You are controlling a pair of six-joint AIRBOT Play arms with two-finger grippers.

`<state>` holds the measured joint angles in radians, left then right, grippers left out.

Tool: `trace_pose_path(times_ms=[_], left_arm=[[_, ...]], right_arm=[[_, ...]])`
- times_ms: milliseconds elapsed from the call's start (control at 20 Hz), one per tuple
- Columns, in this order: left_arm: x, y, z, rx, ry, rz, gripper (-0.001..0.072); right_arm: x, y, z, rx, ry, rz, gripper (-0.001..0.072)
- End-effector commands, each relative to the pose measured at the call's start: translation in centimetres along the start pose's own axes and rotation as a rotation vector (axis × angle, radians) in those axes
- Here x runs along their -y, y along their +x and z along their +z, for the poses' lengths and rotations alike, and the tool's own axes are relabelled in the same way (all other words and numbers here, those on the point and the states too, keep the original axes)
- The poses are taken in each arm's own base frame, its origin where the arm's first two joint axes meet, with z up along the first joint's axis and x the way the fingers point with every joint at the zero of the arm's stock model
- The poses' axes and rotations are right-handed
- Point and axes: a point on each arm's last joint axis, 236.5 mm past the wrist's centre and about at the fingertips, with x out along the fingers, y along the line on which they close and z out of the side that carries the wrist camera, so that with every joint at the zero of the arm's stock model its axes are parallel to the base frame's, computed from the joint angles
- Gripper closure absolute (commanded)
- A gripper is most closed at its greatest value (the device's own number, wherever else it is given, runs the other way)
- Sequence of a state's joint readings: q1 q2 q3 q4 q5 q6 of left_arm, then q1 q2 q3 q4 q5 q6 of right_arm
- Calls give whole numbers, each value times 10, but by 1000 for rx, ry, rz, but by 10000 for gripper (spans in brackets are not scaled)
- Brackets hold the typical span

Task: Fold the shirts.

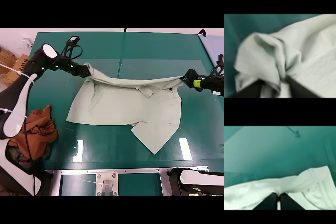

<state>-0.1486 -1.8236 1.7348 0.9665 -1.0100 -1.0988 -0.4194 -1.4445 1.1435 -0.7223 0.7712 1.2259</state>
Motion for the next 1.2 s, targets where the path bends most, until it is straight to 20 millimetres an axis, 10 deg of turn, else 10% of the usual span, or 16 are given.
trace_pose_path(times_ms=[0,250,550,750,1150], left_arm=[[-15,7,-3,-15,-89,-17,98],[-45,-81,-25,-180,-178,-84,97],[-82,-107,-94,-343,-380,-136,97],[-77,-89,-141,-450,-457,-190,98],[-71,-86,-157,-492,-477,-216,98]], right_arm=[[17,15,9,-26,-8,-20,419],[63,-58,7,-141,22,-91,381],[130,-117,-113,-335,199,-212,380],[147,-103,-186,-426,348,-211,379],[116,-53,-229,-556,369,-93,381]])
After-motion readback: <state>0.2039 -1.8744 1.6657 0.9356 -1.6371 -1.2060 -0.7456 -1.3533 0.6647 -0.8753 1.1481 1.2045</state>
